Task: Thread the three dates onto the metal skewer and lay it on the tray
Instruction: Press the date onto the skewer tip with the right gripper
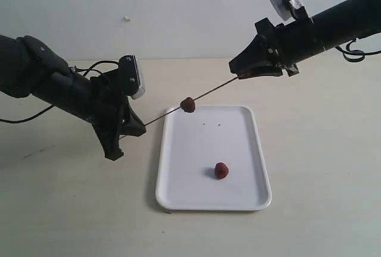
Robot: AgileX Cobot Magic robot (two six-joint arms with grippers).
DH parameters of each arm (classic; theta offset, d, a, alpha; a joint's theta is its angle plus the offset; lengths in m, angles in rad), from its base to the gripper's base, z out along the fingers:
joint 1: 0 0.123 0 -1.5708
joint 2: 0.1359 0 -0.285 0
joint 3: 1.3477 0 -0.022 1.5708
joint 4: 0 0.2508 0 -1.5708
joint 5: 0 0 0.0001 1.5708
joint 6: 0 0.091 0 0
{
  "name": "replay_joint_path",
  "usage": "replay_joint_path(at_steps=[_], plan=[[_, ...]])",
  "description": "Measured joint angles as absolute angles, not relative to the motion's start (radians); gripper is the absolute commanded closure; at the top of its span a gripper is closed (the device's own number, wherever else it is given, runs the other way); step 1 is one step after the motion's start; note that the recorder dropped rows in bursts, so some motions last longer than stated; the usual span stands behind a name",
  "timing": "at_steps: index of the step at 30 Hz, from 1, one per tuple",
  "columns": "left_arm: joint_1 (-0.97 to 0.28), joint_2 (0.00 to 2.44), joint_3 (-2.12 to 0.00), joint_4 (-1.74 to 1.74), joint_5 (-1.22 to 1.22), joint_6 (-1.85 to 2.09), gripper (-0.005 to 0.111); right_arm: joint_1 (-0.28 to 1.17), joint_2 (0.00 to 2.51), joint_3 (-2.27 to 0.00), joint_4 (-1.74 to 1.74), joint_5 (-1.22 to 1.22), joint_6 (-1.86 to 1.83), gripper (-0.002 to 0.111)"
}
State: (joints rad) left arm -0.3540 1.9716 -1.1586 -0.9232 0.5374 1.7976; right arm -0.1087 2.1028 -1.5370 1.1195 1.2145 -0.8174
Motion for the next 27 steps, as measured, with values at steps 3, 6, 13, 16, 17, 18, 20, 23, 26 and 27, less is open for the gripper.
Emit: replay_joint_path(at_steps=[3,6,13,16,17,18,20,23,26,27], plan=[[-0.354,1.972,-1.159,-0.935,0.532,1.802,0.107,-0.109,2.103,-1.537,1.119,1.214,-0.817,0.077],[-0.354,1.972,-1.159,-0.937,0.532,1.805,0.107,-0.109,2.103,-1.537,1.119,1.214,-0.817,0.077],[-0.354,1.972,-1.159,-0.937,0.532,1.795,0.107,-0.109,2.103,-1.537,1.119,1.214,-0.817,0.077],[-0.354,1.972,-1.159,-0.937,0.543,1.759,0.107,-0.109,2.103,-1.537,1.119,1.214,-0.817,0.077],[-0.354,1.972,-1.159,-0.937,0.551,1.747,0.107,-0.109,2.103,-1.537,1.119,1.214,-0.817,0.077],[-0.354,1.972,-1.159,-0.937,0.563,1.737,0.107,-0.109,2.103,-1.537,1.119,1.214,-0.817,0.077],[-0.354,1.972,-1.159,-0.937,0.581,1.717,0.107,-0.109,2.103,-1.537,1.119,1.214,-0.817,0.077],[-0.354,1.972,-1.159,-0.937,0.598,1.689,0.107,-0.109,2.103,-1.537,1.119,1.214,-0.817,0.077],[-0.354,1.972,-1.159,-0.929,0.625,1.666,0.107,-0.109,2.103,-1.537,1.119,1.214,-0.817,0.077],[-0.354,1.972,-1.159,-0.926,0.633,1.663,0.107,-0.109,2.103,-1.537,1.119,1.214,-0.817,0.077]])
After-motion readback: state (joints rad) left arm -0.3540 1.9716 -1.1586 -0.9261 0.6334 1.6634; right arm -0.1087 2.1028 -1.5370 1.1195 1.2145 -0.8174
